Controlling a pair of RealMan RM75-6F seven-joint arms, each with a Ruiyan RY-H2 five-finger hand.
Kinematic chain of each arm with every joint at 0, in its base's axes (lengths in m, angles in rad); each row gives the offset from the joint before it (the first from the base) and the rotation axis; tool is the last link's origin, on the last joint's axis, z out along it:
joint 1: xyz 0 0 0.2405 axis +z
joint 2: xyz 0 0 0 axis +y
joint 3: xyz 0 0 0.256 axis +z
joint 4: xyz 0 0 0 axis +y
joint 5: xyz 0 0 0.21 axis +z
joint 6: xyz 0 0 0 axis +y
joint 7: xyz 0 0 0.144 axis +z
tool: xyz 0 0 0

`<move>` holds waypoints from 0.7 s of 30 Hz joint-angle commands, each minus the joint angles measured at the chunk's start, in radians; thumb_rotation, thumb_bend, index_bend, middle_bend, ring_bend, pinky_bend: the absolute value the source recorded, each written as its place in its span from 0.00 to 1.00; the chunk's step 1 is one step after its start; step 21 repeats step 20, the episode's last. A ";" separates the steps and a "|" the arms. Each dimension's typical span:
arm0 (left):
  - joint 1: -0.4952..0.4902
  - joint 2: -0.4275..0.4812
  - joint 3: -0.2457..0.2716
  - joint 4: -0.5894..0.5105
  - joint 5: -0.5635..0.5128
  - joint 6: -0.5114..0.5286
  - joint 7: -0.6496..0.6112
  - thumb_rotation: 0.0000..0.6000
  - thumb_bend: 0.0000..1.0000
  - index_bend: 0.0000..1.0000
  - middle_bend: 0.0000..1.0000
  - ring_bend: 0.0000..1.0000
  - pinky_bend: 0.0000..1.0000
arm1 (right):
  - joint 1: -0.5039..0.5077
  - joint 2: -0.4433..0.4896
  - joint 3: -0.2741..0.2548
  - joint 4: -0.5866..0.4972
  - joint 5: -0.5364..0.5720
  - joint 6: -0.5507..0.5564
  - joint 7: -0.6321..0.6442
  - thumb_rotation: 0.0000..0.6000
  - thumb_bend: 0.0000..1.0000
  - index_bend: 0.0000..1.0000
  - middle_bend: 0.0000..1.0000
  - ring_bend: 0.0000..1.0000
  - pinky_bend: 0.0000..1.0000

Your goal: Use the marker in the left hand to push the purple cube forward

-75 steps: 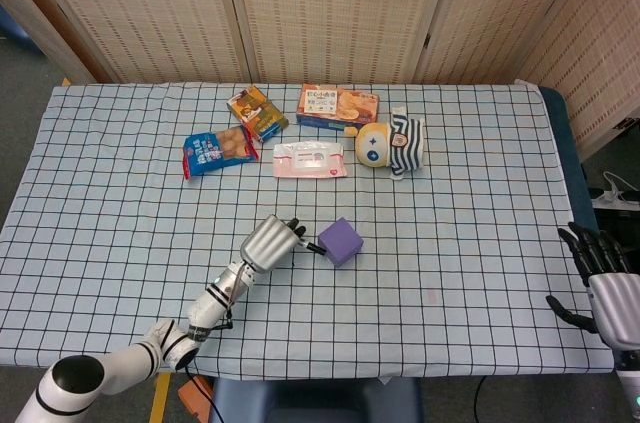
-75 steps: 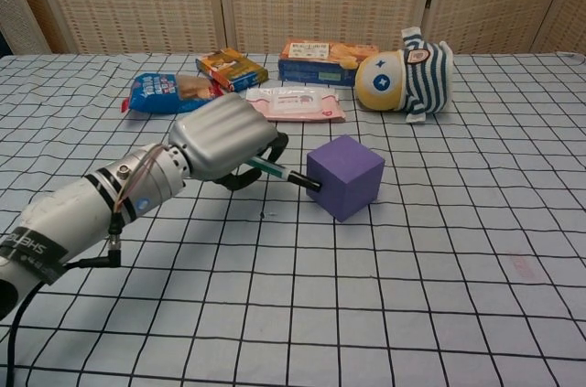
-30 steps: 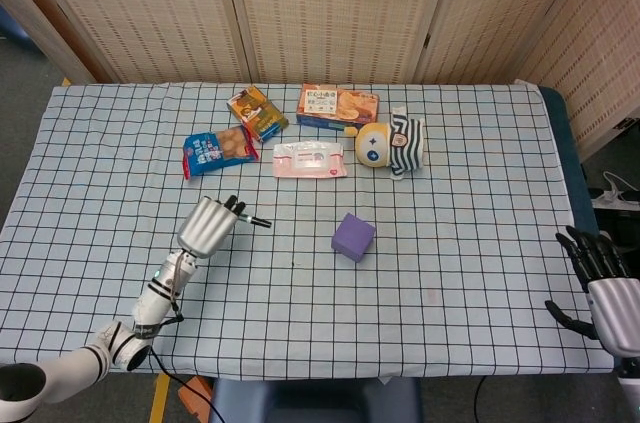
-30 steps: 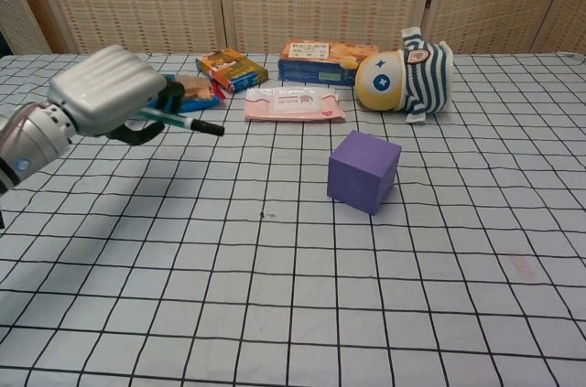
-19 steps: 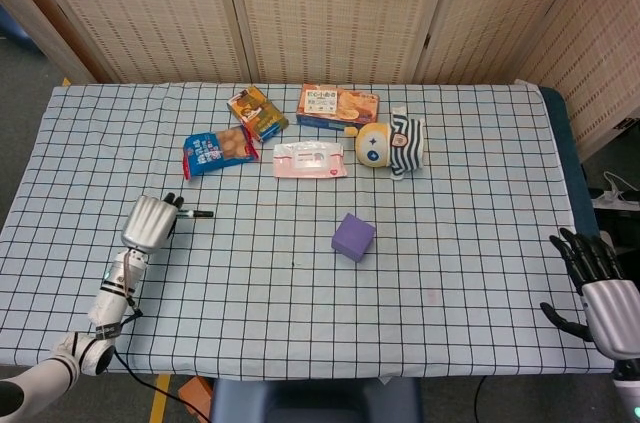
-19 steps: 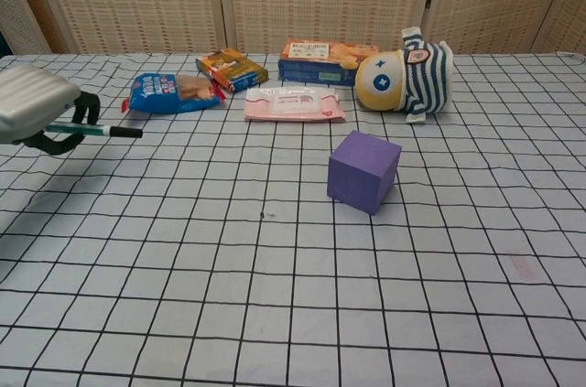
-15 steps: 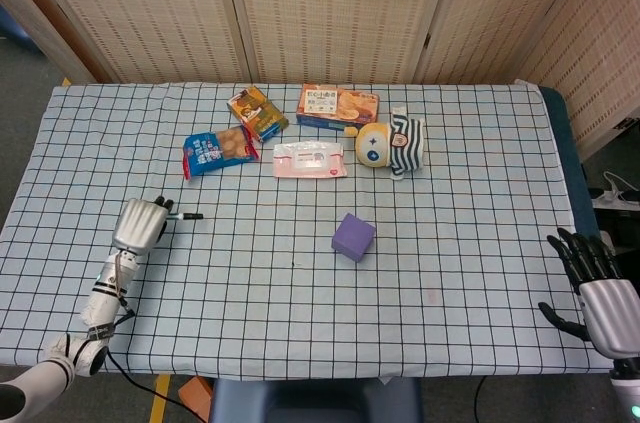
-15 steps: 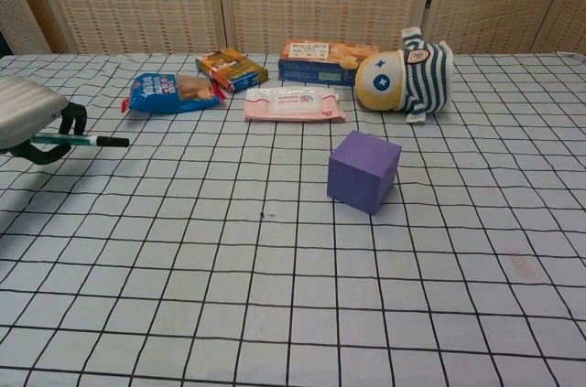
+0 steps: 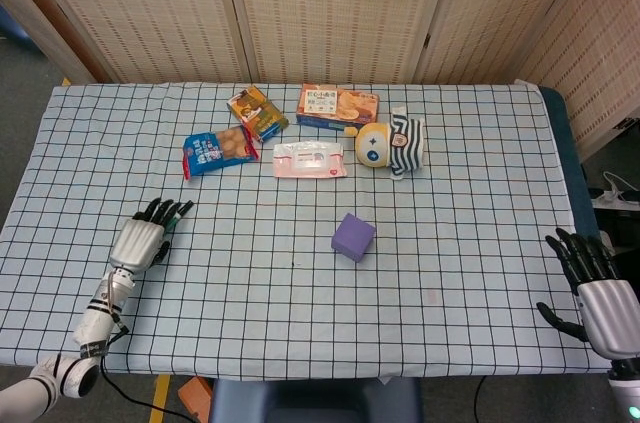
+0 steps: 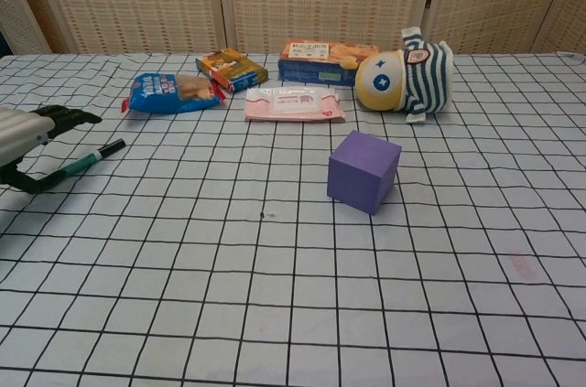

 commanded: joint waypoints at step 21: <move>0.444 0.406 0.140 -0.584 0.144 0.556 -0.103 1.00 0.37 0.00 0.00 0.00 0.11 | 0.001 -0.020 -0.004 0.006 -0.020 0.007 -0.023 1.00 0.12 0.00 0.00 0.00 0.00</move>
